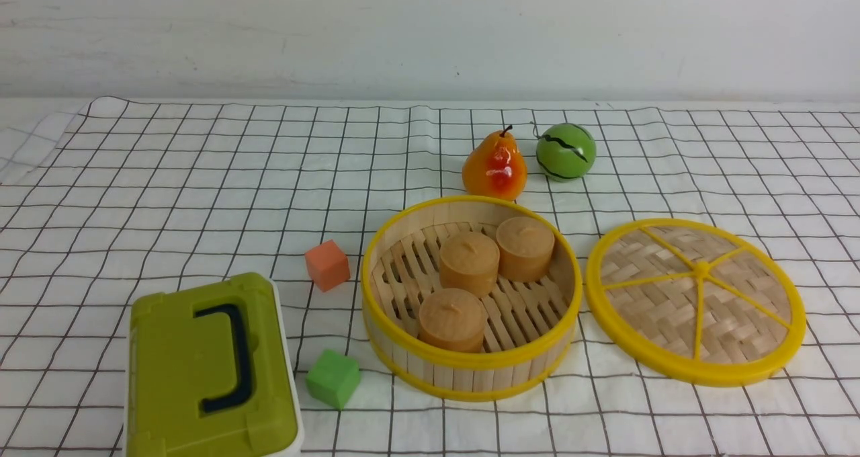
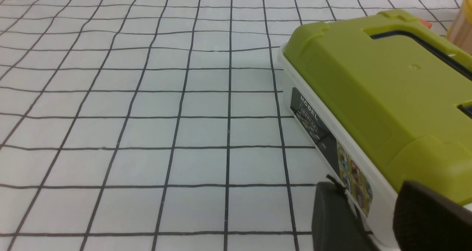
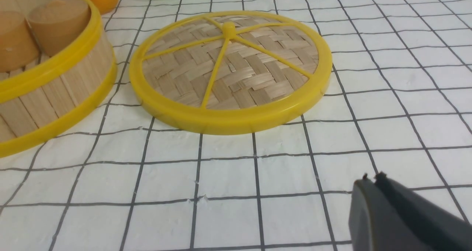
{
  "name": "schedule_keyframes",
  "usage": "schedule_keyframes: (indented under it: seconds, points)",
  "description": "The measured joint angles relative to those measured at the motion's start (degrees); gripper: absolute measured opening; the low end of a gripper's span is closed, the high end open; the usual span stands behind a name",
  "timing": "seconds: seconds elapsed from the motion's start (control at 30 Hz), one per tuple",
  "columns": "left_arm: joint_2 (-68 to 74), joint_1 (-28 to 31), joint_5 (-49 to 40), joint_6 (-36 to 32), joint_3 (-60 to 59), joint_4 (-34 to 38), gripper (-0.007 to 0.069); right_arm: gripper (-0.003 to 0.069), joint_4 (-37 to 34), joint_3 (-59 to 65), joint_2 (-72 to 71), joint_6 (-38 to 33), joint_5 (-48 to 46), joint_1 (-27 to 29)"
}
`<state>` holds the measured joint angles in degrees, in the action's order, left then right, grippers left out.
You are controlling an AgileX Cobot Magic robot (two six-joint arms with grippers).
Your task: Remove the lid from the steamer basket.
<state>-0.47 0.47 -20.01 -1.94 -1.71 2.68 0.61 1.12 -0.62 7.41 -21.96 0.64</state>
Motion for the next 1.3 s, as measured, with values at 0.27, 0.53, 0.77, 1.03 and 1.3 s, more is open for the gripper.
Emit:
schedule_keyframes:
  seconds: [0.27, 0.53, 0.77, 1.03, 1.3]
  points:
    - [0.0, 0.0, 0.0, 0.0, 0.0, 0.0, 0.0239, 0.0008, 0.0, 0.0, 0.0, 0.0, 0.0, 0.0]
    - [0.0, 0.0, 0.0, 0.0, 0.0, 0.0, 0.0239, 0.001, 0.0, 0.0, 0.0, 0.0, 0.0, 0.0]
    - [0.0, 0.0, 0.0, 0.0, 0.0, 0.0, 0.0239, 0.0019, 0.0, 0.0, 0.0, 0.0, 0.0, 0.0]
    - [0.0, 0.0, 0.0, 0.0, 0.0, 0.0, 0.0239, 0.002, 0.0, 0.0, 0.0, -0.06, 0.0, 0.0]
    - [0.0, 0.0, 0.0, 0.0, 0.0, 0.0, 0.0239, 0.0032, 0.05, 0.0, 0.0, -0.13, 0.0, 0.0]
